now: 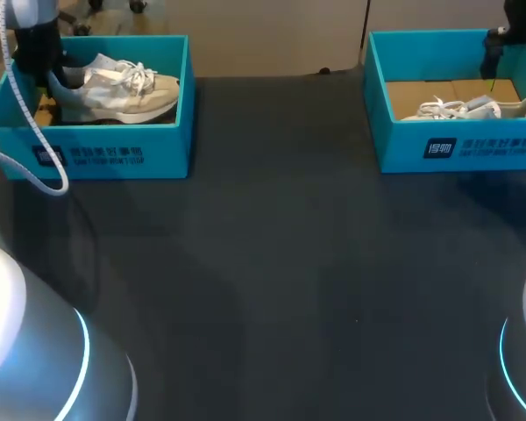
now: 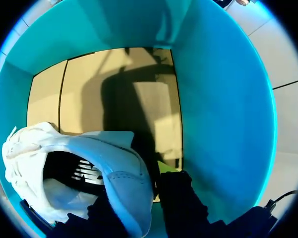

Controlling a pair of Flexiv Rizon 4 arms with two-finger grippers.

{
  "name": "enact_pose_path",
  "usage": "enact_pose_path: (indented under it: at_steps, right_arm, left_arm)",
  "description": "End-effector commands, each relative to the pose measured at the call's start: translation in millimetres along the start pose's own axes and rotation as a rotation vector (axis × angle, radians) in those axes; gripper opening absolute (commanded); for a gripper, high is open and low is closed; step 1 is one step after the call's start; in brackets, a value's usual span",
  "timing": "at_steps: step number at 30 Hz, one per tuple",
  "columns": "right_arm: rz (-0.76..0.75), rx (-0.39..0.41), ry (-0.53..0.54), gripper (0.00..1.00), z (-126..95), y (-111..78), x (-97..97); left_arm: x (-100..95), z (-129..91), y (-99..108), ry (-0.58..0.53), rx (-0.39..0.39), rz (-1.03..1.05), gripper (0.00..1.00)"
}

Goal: Take the shoe out of the shoebox, open the shoe tongue, remove and reinsert the insole, then place the shoe into the shoebox

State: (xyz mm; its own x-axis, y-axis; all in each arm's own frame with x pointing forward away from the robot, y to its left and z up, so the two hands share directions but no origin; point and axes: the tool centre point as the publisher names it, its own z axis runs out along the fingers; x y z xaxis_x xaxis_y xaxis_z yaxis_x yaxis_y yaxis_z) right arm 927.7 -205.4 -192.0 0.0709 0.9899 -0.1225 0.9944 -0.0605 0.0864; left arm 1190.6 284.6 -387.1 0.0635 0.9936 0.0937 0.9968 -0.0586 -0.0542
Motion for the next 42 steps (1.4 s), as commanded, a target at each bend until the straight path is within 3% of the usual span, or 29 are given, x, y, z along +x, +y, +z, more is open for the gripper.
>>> enact_pose_path:
  at_steps: [1,7,34,42]
  right_arm:
    - [0.001,-0.001,0.0,1.0,0,-0.4,0.2]
    - [0.001,-0.001,0.0,1.0,0,-0.4,0.2]
    - [0.001,-0.001,0.0,1.0,0,-0.4,0.2]
    - [0.001,-0.001,0.0,1.0,0,-0.4,0.2]
  left_arm:
    - [5.5,-3,8,-0.003,0.011,0.006,0.0]
    - [12.6,-10,10,-0.008,0.009,0.0,0.0]
    - [35.9,-104,1,0.009,-0.092,-0.066,0.0]
    - [42.6,-142,-14,0.01,-0.129,-0.082,0.0]
